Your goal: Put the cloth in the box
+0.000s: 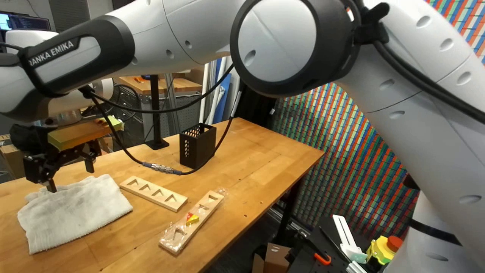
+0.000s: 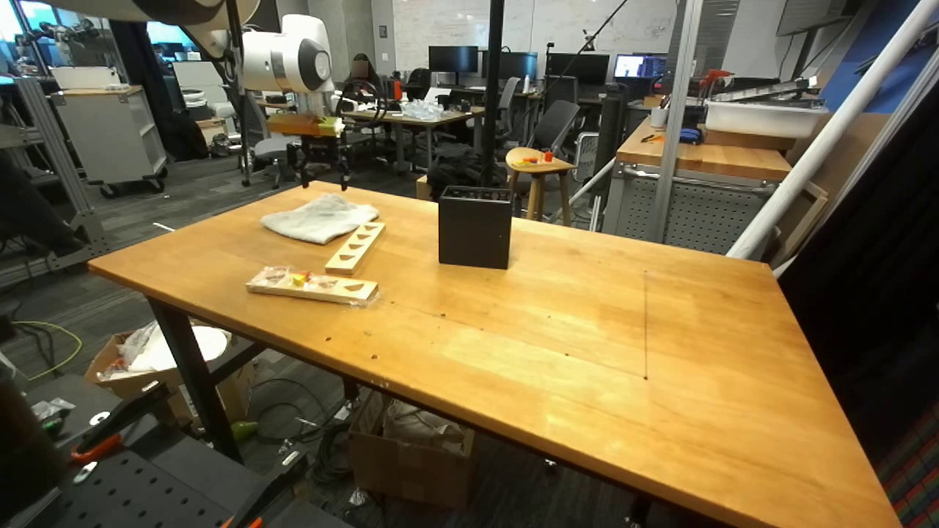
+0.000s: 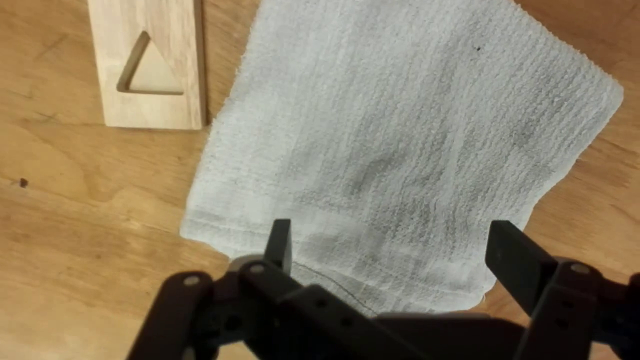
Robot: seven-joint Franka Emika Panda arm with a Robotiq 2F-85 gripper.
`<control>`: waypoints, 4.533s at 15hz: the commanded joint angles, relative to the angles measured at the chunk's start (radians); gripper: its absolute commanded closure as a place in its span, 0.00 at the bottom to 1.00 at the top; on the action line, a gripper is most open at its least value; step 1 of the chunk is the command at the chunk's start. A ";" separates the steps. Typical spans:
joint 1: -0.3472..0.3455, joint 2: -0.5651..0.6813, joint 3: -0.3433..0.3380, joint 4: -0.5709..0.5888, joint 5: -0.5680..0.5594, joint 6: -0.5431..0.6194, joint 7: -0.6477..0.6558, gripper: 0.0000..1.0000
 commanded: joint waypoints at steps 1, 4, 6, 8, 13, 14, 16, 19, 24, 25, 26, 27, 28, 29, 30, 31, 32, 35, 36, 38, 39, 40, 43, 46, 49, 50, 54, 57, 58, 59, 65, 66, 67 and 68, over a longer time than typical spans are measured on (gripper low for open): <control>0.001 0.069 0.003 0.090 0.039 -0.016 -0.049 0.00; -0.003 0.098 -0.007 0.099 0.028 -0.006 -0.075 0.00; -0.003 0.113 -0.014 0.100 0.021 -0.008 -0.091 0.00; -0.005 0.129 -0.019 0.103 0.017 -0.010 -0.108 0.00; -0.009 0.182 -0.012 0.138 0.029 -0.007 -0.134 0.00; -0.009 0.183 -0.009 0.142 0.032 -0.009 -0.136 0.00; -0.016 0.185 -0.005 0.141 0.041 0.001 -0.134 0.00; -0.029 0.162 -0.004 0.117 0.031 -0.008 -0.108 0.34; -0.053 0.132 -0.004 0.087 0.032 -0.001 -0.101 0.73; -0.058 0.127 -0.005 0.081 0.032 0.001 -0.099 0.80; -0.065 0.122 -0.003 0.074 0.035 0.004 -0.099 0.88; -0.070 0.116 -0.002 0.067 0.036 0.004 -0.098 0.94; -0.074 0.114 -0.002 0.065 0.037 0.002 -0.098 0.98; -0.077 0.105 -0.004 0.060 0.036 -0.002 -0.096 0.94; -0.081 0.098 -0.005 0.056 0.035 -0.005 -0.095 0.95; -0.084 0.085 -0.008 0.048 0.032 -0.009 -0.092 0.94; -0.087 0.076 -0.009 0.044 0.029 -0.015 -0.091 0.94; -0.108 0.023 -0.006 0.015 0.030 -0.045 -0.106 0.94; -0.113 0.001 -0.007 0.003 0.029 -0.057 -0.107 0.94; -0.128 -0.049 -0.011 -0.026 0.025 -0.086 -0.107 0.94; -0.136 -0.082 -0.012 -0.044 0.024 -0.103 -0.107 0.94; -0.132 -0.107 -0.035 -0.051 0.035 -0.121 -0.115 0.94; -0.158 -0.196 -0.059 -0.096 0.018 -0.156 -0.144 0.94; -0.194 -0.278 -0.093 -0.135 -0.016 -0.200 -0.218 0.94; -0.248 -0.345 -0.121 -0.170 -0.061 -0.230 -0.331 0.94; -0.270 -0.362 -0.129 -0.178 -0.076 -0.235 -0.376 0.94; -0.349 -0.396 -0.150 -0.189 -0.113 -0.234 -0.532 0.94; -0.396 -0.387 -0.150 -0.179 -0.109 -0.222 -0.627 0.94; -0.407 -0.384 -0.145 -0.179 -0.099 -0.218 -0.650 0.94; -0.414 -0.378 -0.144 -0.177 -0.095 -0.220 -0.662 0.94; -0.407 -0.369 -0.132 -0.188 -0.084 -0.218 -0.686 0.94; -0.407 -0.364 -0.129 -0.186 -0.080 -0.218 -0.682 0.94; -0.408 -0.361 -0.127 -0.188 -0.075 -0.216 -0.681 0.94; -0.411 -0.356 -0.126 -0.188 -0.067 -0.216 -0.674 0.94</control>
